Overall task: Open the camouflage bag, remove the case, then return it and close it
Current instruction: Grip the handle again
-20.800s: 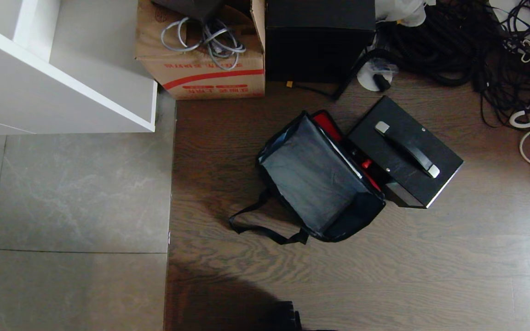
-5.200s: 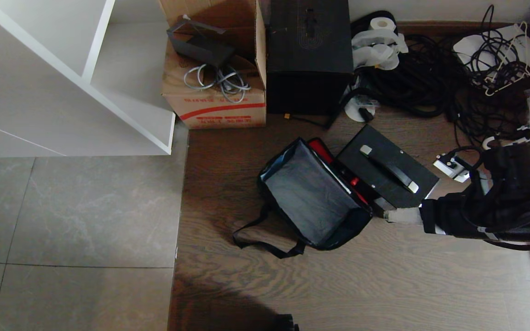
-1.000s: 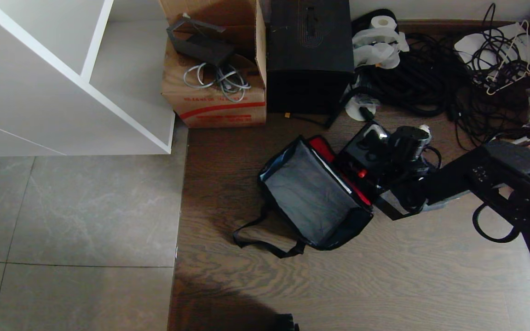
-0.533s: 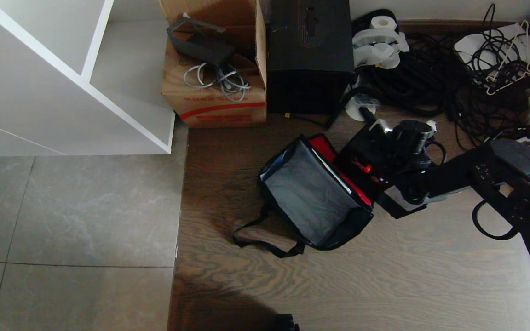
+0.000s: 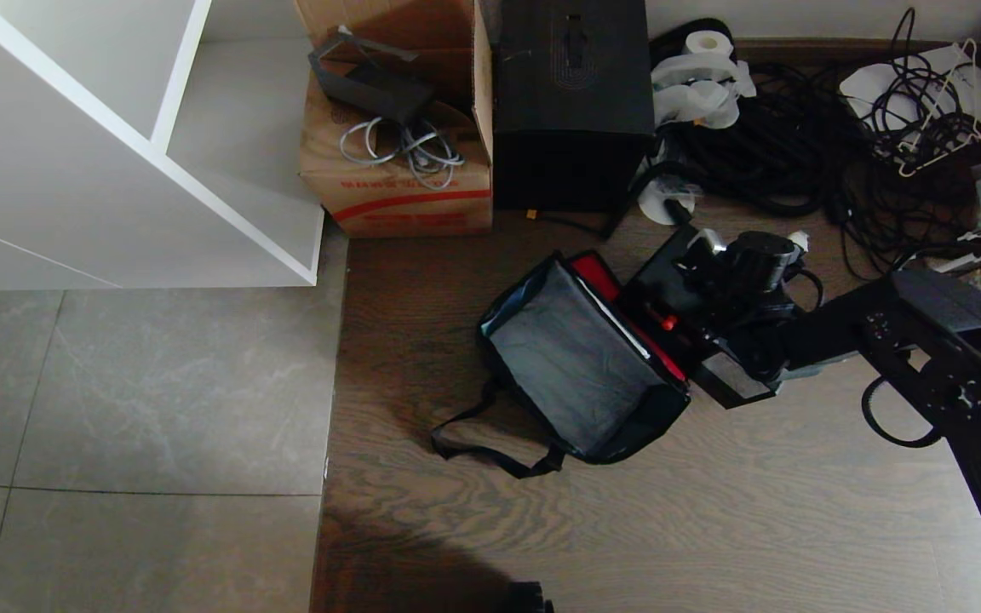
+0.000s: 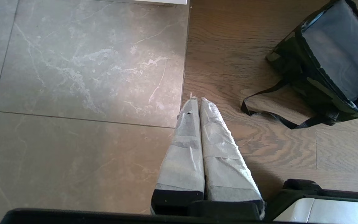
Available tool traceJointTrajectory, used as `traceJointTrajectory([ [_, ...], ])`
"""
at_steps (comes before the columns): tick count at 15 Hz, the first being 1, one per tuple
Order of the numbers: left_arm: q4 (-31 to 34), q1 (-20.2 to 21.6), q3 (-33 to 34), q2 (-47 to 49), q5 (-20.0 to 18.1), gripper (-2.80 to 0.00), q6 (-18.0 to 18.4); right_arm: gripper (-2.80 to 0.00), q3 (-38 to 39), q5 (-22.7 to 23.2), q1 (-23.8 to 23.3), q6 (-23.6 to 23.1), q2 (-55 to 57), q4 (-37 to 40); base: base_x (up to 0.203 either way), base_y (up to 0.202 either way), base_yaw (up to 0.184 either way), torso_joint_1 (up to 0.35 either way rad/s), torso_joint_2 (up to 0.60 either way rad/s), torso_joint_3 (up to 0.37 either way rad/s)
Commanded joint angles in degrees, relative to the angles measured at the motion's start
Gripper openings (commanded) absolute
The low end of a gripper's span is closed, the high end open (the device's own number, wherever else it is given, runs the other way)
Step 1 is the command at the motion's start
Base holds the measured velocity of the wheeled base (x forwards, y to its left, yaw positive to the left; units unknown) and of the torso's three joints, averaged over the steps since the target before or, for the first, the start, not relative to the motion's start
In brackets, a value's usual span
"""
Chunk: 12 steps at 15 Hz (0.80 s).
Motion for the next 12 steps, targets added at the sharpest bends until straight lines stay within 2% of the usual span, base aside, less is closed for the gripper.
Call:
traceJointTrajectory([
  [1,-0.02,0.02,0.52,0.07,0.06,-2.80,-0.05,0.00,-0.36,-0.18,0.02,-0.38,0.78,-0.06,0.000,0.000,0.000,0.000,0.00,0.000],
  [2,-0.02,0.01,0.52,0.00,0.06,-2.80,-0.05,0.00,0.44,-0.10,0.02,-0.38,0.55,0.07,0.000,0.000,0.000,0.000,0.00,0.000],
  [3,-0.02,0.02,0.44,0.00,0.07,-2.80,-0.05,-2.80,0.89,-0.09,0.02,-0.17,0.35,0.15,0.000,0.000,0.000,0.000,0.00,0.000],
  [12,-0.02,0.02,0.44,0.00,0.07,-2.80,-0.05,-2.80,3.59,-0.13,0.02,1.21,-2.10,0.21,0.000,0.000,0.000,0.000,0.00,0.000],
])
